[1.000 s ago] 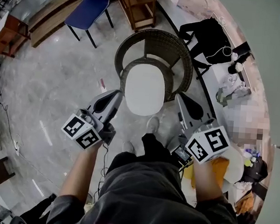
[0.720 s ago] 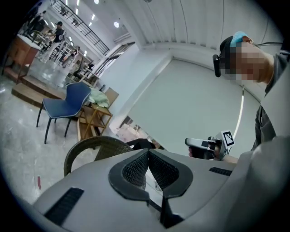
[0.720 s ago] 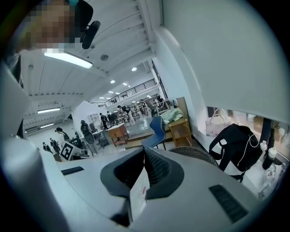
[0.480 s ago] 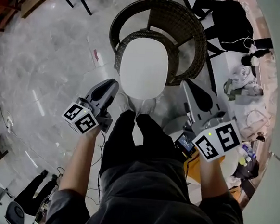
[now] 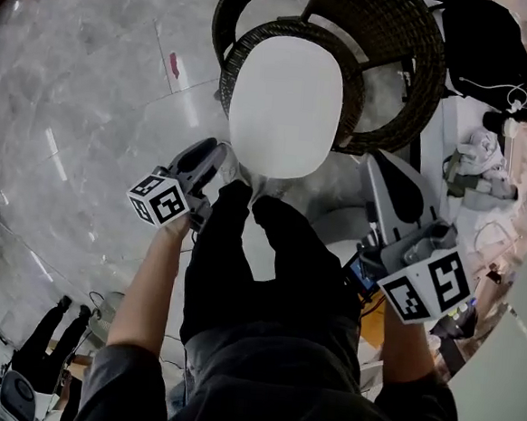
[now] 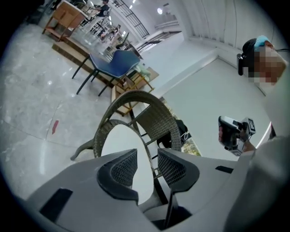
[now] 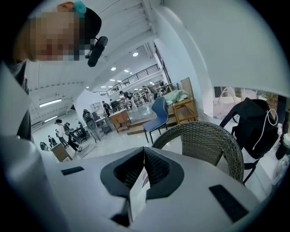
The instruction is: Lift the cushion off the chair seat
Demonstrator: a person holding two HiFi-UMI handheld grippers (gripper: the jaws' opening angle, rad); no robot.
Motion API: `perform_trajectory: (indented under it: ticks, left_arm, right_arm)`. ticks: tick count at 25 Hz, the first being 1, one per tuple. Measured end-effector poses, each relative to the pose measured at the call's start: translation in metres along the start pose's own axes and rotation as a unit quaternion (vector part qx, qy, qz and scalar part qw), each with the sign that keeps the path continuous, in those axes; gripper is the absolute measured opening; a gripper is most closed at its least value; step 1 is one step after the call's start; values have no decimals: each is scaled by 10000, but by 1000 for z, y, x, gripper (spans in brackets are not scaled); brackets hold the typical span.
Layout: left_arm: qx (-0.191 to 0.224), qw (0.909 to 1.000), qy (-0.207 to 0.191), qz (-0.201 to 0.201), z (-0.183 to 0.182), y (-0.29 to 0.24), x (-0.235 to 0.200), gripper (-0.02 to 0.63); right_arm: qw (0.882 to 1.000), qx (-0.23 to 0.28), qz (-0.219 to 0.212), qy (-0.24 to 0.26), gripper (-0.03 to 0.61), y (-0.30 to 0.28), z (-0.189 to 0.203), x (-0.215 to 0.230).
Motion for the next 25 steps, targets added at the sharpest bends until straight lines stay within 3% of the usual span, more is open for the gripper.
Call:
perform_trajectory:
  ticks: [12, 18, 22, 25]
  left_arm:
    - [-670, 9965, 503, -39, 71, -69, -119, 174]
    - [-1170, 9898, 688, 428, 91, -93, -132, 181]
    - [-1230, 9886, 729, 476, 96, -102, -133, 180]
    - [-1266, 9874, 754, 582, 96, -106, -132, 135]
  right_arm:
    - [9999, -20, 146, 9, 9, -67, 55, 16]
    - [9997, -158, 190, -34, 9, -88, 79, 19]
    - [9995, -215, 228, -99, 9, -96, 90, 22]
    - [9994, -234, 218, -122, 9, -101, 95, 21]
Point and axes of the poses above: the fingertips, and each gripper's own axes: y backward along the fingers, x to its right, z out of its underside, the point moved 7 cm from there along y, backward along the fingers, and after that the axes turned 9 degrees about -x, right-handed, at the moved point
